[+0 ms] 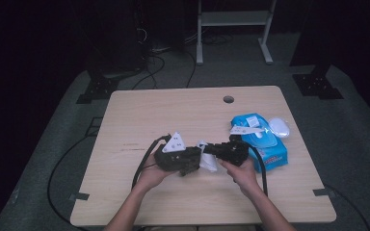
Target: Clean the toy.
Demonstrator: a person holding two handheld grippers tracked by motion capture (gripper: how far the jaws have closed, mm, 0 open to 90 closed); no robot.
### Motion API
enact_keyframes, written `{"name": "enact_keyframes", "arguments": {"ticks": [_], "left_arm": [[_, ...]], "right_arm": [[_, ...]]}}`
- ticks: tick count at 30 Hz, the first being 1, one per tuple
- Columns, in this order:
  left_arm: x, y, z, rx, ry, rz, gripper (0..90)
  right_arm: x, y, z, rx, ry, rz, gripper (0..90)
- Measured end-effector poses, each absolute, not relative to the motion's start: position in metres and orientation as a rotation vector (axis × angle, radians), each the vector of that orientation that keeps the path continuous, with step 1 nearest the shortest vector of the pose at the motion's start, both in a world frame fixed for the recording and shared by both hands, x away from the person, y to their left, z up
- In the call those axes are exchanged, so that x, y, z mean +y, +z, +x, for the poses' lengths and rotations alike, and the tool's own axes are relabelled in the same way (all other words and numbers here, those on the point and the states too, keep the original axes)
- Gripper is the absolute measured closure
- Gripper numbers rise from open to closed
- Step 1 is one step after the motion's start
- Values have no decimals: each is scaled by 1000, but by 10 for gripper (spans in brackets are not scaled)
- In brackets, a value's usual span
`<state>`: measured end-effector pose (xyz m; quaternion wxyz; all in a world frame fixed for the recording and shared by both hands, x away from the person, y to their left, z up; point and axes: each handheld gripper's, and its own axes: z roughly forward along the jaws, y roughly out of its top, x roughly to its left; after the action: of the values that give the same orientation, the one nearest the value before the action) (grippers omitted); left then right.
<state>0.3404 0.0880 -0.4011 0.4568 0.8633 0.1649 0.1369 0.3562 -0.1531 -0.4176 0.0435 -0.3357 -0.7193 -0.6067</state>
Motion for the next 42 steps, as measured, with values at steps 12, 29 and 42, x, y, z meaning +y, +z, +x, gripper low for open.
{"name": "enact_keyframes", "arguments": {"ticks": [12,29,42], "left_arm": [[100,-404,333,427,347,2068,650],[139,-417,322,508,343,1969,647],[152,-420,318,504,331,1980,647]], "right_arm": [[-141,-412,354,-2210,-1862,-978,834],[-113,-430,369,-2297,-1745,-1023,833],[-110,-437,370,-2346,-1708,-1035,833]]}}
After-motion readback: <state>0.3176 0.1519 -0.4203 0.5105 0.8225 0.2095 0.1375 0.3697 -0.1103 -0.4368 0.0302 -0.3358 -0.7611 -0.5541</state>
